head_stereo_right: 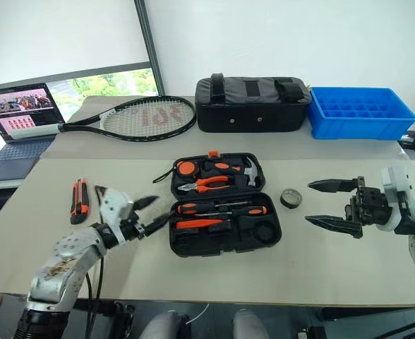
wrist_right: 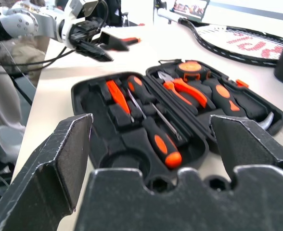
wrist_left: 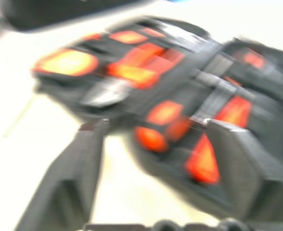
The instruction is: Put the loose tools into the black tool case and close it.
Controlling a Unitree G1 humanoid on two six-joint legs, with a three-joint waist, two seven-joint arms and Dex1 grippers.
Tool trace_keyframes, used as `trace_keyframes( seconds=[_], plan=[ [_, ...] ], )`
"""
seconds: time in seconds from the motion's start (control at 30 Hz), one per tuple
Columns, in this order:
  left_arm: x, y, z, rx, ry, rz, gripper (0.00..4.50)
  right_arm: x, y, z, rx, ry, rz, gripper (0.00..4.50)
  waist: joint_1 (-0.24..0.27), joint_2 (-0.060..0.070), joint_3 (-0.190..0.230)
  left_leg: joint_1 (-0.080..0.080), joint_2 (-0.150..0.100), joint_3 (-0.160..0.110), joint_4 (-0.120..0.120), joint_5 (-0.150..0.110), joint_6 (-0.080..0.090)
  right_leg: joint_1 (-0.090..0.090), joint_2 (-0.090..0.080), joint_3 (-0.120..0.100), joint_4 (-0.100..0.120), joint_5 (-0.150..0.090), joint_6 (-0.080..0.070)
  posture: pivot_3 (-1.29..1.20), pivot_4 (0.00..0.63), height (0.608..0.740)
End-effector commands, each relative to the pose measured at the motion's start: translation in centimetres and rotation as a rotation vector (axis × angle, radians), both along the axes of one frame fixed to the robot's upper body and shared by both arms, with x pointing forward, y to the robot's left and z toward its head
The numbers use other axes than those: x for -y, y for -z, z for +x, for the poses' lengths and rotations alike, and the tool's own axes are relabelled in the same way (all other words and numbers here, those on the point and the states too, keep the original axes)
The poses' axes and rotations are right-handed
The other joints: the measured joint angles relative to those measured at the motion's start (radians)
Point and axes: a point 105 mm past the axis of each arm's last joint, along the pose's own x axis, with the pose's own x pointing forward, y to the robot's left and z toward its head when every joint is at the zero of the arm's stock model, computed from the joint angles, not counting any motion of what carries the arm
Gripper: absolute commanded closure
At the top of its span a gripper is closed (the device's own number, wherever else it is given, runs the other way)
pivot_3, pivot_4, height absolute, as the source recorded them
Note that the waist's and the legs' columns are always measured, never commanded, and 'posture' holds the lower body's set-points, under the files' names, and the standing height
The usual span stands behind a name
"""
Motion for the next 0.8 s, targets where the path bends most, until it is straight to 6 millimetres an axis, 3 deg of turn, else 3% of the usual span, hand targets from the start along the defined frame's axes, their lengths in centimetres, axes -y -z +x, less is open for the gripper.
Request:
trace_keyframes(
  seconds=[0.03,0.17,0.4,0.8],
  plan=[
    [-5.4,-0.8,1.7,0.028,-0.346,0.027,0.11,-0.7,-1.1,0.0,0.025,-0.067,0.032,0.00,0.003,-0.001,0.000,0.000,0.000,0.000,0.000,0.000,0.000,0.000,0.000,0.000,0.000,0.000,0.000,0.00,0.150,0.708],
    [-10.0,-0.9,2.5,0.011,-0.630,0.034,0.11,-1.0,-1.2,0.6,0.028,-0.074,0.037,0.00,0.004,-0.002,0.002,-0.001,0.000,-0.001,0.000,0.000,0.000,-0.001,0.000,-0.002,-0.001,0.000,0.000,0.00,0.150,0.708],
    [-14.0,-0.8,2.7,-0.040,-0.836,0.087,0.11,-1.3,-1.1,1.0,0.025,-0.082,0.035,0.00,0.008,-0.003,0.002,-0.002,-0.001,-0.002,-0.001,0.000,0.000,-0.001,0.000,-0.004,-0.002,0.000,0.000,0.00,0.150,0.708],
    [-15.4,3.0,2.8,-0.248,-0.919,0.026,0.11,-1.3,-1.1,1.0,0.025,-0.081,0.025,0.00,0.008,-0.002,0.001,-0.003,-0.001,-0.003,-0.002,0.000,0.000,-0.001,0.000,-0.007,-0.005,0.000,0.000,0.00,0.150,0.708]
  ],
)
